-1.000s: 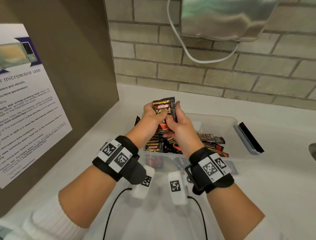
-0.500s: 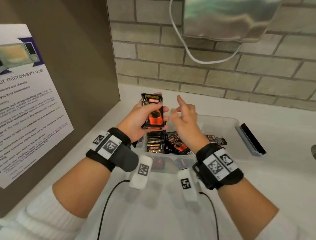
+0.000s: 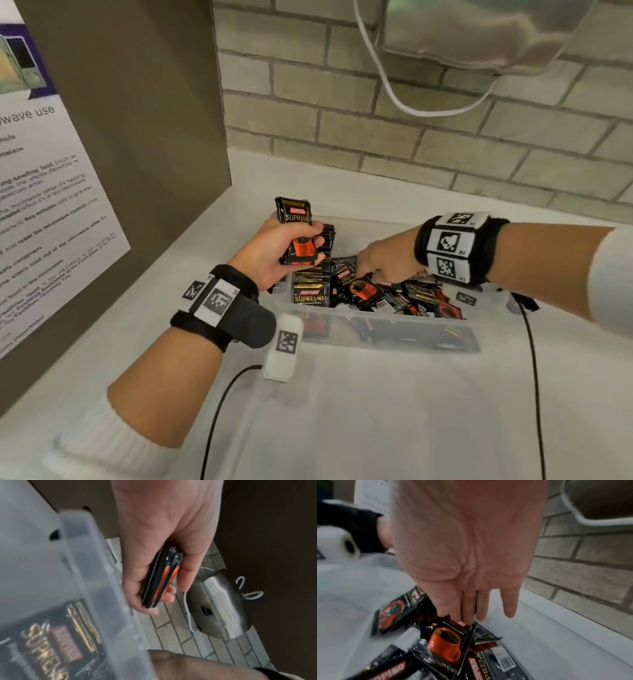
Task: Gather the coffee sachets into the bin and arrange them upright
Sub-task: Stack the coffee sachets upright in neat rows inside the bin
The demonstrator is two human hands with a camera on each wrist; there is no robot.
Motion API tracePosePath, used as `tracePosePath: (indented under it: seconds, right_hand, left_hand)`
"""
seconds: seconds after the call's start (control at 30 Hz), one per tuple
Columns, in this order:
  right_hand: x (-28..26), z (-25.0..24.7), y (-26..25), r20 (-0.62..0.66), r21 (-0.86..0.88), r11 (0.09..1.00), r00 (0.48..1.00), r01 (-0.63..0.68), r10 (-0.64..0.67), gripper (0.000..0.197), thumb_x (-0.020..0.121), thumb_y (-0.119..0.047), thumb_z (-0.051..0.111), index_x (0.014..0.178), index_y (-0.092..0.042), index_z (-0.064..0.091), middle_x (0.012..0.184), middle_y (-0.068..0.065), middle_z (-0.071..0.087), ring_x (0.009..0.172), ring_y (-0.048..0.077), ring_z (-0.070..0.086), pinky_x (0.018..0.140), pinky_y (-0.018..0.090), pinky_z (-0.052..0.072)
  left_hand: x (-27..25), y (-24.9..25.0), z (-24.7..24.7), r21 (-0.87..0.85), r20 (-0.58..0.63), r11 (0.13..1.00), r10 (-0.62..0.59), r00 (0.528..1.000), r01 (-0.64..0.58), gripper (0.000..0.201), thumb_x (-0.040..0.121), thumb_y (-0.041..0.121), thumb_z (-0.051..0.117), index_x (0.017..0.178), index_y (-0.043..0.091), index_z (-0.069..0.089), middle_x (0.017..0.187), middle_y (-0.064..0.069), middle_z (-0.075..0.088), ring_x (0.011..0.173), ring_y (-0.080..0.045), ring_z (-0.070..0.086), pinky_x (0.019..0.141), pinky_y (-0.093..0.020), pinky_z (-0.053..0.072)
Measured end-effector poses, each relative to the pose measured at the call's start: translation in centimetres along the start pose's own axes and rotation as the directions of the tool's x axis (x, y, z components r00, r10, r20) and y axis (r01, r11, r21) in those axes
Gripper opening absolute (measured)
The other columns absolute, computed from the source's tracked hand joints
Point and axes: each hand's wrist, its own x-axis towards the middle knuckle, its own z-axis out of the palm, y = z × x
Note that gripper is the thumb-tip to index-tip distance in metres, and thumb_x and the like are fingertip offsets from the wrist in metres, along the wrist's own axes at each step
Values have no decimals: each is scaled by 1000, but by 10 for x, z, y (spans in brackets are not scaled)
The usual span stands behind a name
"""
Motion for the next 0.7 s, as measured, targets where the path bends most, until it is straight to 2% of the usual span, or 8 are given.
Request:
tracePosePath:
  seconds: [0.13,0.27,0.43,0.5,0.57,0.6,0.63,0.7]
  right_hand:
    - [25,0,-4,-42,-38,995,994,97,-99,40,99,-14,38,138,-7,44,138,14,44,128,26,39,109,33,30]
    - [35,-10,-7,-108,-115,982,981,151,-163,44,97,-10,38,140,-16,41,143,9,40,130,25,37,105,32,31]
    - [40,-6,-2,34,-60,989,991,132,-130,51,92,0,39,139,-20,44,142,5,40,128,26,41,102,31,35]
    - [34,-2,9,84,-78,995,995,62,-55,46,91,-1,44,134,-16,50,131,7,50,116,27,50,94,29,40]
    - [21,-2,17,128,-120,992,991,43,-28,38,90,-7,51,128,-7,56,108,9,62,83,21,58,73,27,48]
    - [15,-2,19,132,-83,996,991,19,-8,36,90,-8,52,125,-5,57,104,9,63,76,19,57,67,27,48]
    - [13,-3,24,104,-89,996,994,24,-15,36,90,-6,50,125,-6,57,108,8,62,83,20,58,73,31,50]
    - [17,-2,28,-1,-9,1000,1000,18,-18,44,90,3,42,129,-14,55,131,6,51,117,24,49,101,35,41]
  left_hand:
    - [4,-1,0,3,-8,1000,-1,1000,1,27,85,2,62,110,5,55,91,-6,62,78,-16,64,79,-42,58]
    - [8,-7,7,64,31,998,-12,999,10,31,85,1,60,114,7,50,83,-5,61,73,-15,63,84,-42,54]
    - [10,-7,4,36,29,998,-57,998,56,29,85,2,62,111,7,51,80,-5,64,74,-16,64,88,-43,54]
    - [11,-7,3,23,38,998,-62,997,61,29,84,2,62,111,7,51,81,-6,63,74,-16,63,85,-42,55]
    - [11,-7,3,28,37,998,-65,997,64,30,84,2,62,111,7,51,82,-6,63,74,-16,63,83,-41,55]
    - [11,-7,3,32,35,997,-68,997,67,30,84,2,62,112,7,51,82,-6,63,75,-16,63,84,-41,55]
    - [11,-7,3,35,36,997,-71,997,70,31,84,2,62,113,7,51,83,-6,63,75,-15,63,84,-41,54]
    - [12,-6,4,39,32,997,-74,997,73,34,84,2,62,116,7,51,82,-6,64,75,-15,63,85,-41,54]
